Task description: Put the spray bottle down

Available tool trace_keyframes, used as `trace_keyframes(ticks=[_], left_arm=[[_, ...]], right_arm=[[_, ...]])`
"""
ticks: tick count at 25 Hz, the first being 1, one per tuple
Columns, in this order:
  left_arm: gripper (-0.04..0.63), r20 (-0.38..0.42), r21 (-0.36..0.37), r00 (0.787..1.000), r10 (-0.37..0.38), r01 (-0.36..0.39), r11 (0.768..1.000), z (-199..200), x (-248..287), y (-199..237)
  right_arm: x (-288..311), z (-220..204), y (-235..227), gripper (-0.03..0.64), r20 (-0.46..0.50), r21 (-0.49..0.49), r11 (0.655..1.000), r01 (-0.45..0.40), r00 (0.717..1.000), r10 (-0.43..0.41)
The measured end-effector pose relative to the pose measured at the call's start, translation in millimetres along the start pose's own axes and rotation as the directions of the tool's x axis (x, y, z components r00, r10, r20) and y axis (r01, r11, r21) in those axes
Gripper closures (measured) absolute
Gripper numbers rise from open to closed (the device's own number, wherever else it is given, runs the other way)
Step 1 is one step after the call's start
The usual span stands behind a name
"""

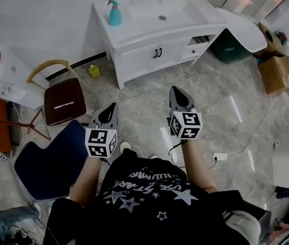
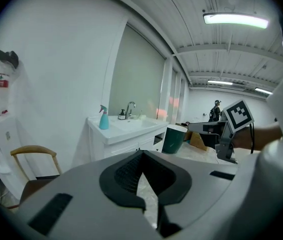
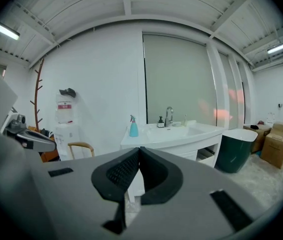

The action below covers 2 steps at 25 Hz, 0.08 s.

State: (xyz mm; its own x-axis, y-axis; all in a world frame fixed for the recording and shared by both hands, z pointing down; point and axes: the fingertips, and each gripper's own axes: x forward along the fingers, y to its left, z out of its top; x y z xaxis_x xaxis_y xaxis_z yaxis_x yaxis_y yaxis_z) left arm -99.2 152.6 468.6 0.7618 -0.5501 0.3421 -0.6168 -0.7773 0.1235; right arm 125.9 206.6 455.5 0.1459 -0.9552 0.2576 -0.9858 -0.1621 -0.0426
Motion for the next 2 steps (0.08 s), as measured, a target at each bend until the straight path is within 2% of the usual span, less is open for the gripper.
trace_keyframes(ticks=[2], left_arm=[[0.58, -0.003, 0.012, 1.0, -0.003, 0.003, 1.0, -1, 0, -24]], right_arm=[[-17, -2, -17, 0.606, 0.004, 0.008, 1.0, -0.003, 1.0, 0.003]])
